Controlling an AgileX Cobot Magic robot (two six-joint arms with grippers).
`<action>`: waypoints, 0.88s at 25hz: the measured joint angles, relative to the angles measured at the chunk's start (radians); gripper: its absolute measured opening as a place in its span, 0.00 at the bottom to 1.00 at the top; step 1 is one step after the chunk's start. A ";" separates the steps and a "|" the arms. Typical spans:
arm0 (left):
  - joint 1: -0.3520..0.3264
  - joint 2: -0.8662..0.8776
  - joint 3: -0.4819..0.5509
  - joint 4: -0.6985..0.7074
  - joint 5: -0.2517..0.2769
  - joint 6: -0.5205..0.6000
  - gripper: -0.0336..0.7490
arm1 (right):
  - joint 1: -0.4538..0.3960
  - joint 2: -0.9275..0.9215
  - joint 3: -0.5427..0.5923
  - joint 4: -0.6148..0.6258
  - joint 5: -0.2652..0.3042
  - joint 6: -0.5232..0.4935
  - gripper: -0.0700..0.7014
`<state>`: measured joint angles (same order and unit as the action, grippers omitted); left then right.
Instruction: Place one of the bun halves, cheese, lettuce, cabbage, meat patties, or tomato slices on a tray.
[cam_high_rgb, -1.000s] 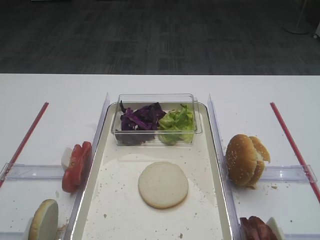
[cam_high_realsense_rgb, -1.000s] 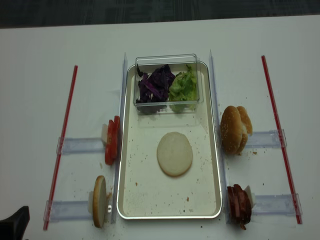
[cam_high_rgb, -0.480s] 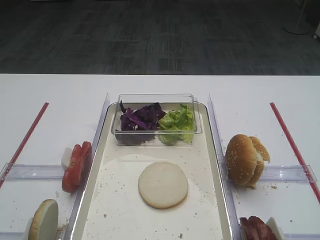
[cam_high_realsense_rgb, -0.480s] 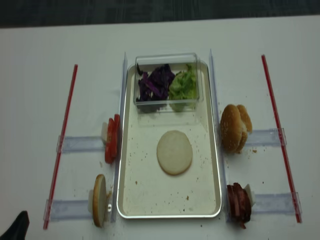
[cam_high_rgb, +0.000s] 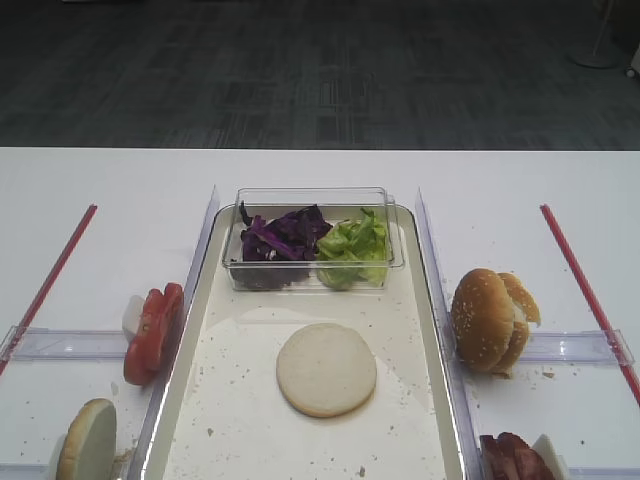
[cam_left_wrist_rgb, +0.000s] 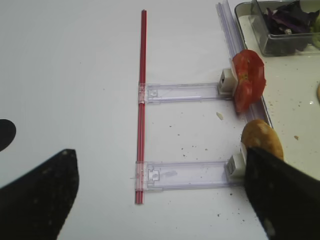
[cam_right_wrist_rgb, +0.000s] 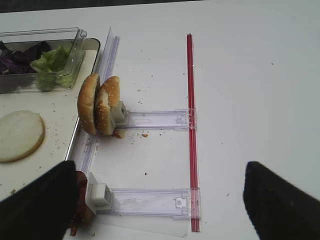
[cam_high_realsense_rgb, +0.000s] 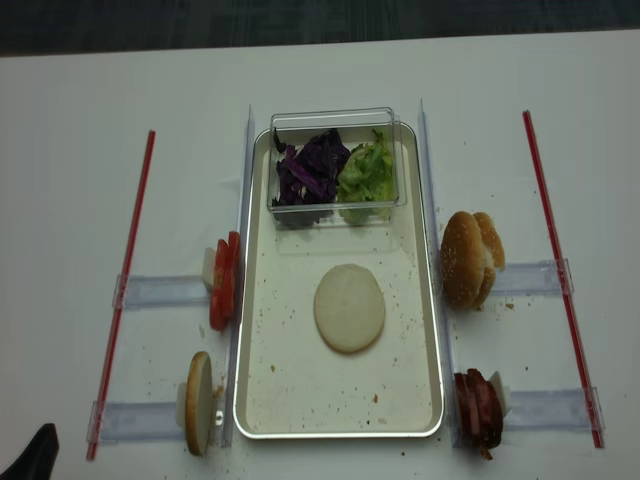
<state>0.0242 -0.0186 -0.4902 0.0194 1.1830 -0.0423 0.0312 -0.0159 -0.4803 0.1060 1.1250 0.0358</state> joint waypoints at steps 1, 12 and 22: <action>0.000 0.000 0.000 0.000 0.000 0.000 0.83 | 0.000 0.000 0.000 0.000 0.000 0.000 0.97; 0.000 0.000 0.000 0.000 0.000 0.000 0.83 | 0.000 0.000 0.000 0.000 0.000 0.000 0.97; 0.000 0.000 0.000 0.000 0.000 0.000 0.83 | 0.000 0.000 0.000 0.000 0.000 0.000 0.97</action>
<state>0.0242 -0.0186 -0.4902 0.0194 1.1830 -0.0423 0.0312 -0.0159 -0.4803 0.1060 1.1250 0.0358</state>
